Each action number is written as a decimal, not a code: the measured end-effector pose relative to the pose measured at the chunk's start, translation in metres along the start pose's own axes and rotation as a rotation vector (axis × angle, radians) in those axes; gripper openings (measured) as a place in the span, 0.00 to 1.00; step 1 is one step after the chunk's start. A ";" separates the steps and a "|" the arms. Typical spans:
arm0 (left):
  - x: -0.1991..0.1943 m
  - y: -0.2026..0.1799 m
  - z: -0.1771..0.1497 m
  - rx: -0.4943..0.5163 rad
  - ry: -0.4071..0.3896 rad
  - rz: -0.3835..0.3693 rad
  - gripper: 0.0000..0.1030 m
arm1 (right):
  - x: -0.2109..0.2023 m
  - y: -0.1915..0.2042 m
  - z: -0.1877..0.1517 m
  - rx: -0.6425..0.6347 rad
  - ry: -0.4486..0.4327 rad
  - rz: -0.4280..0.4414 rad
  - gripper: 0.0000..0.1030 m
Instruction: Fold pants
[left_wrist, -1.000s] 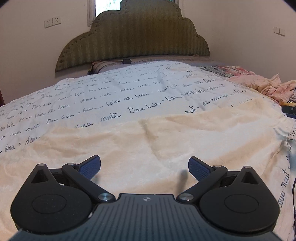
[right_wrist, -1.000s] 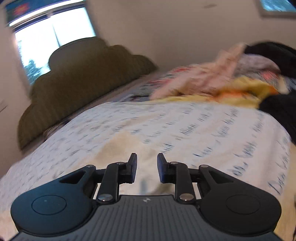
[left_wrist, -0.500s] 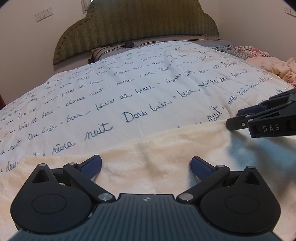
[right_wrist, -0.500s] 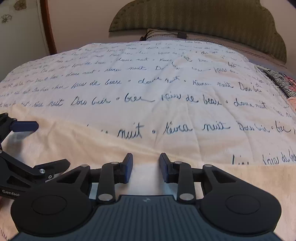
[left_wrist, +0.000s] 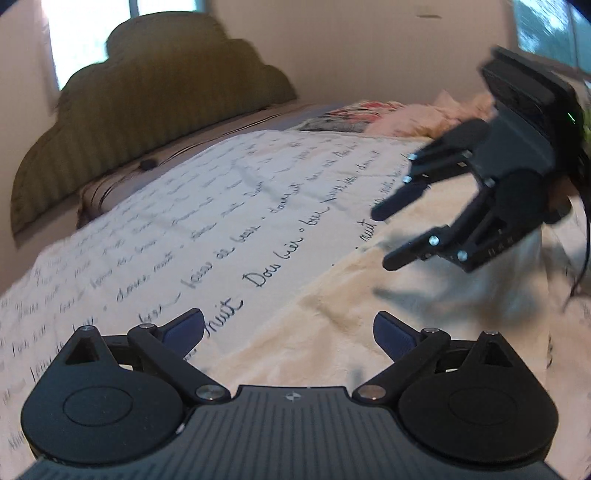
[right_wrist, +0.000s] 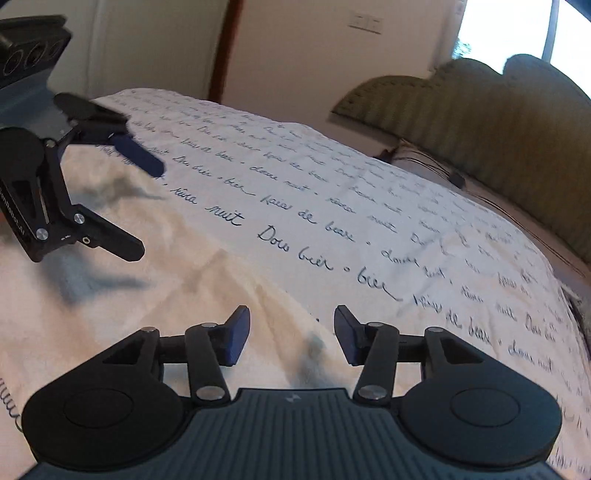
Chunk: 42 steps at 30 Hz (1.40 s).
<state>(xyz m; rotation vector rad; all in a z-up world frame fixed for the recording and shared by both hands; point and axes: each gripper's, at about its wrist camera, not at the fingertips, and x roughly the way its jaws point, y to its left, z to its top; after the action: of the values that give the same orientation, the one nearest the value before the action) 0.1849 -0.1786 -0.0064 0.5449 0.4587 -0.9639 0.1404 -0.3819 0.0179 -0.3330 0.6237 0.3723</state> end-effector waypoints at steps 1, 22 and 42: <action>0.005 0.000 0.002 0.060 0.014 -0.026 0.95 | 0.005 -0.005 0.003 -0.013 0.004 0.045 0.48; 0.085 -0.001 0.033 0.197 0.113 -0.333 0.19 | 0.008 0.020 0.000 -0.361 0.048 0.068 0.04; -0.003 0.029 0.008 -0.152 0.086 -0.028 0.70 | -0.025 -0.007 -0.020 -0.085 0.100 0.022 0.02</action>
<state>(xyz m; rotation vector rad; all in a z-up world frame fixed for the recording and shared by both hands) 0.2092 -0.1681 0.0081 0.4446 0.6126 -0.9261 0.1145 -0.4023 0.0200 -0.4283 0.7113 0.4062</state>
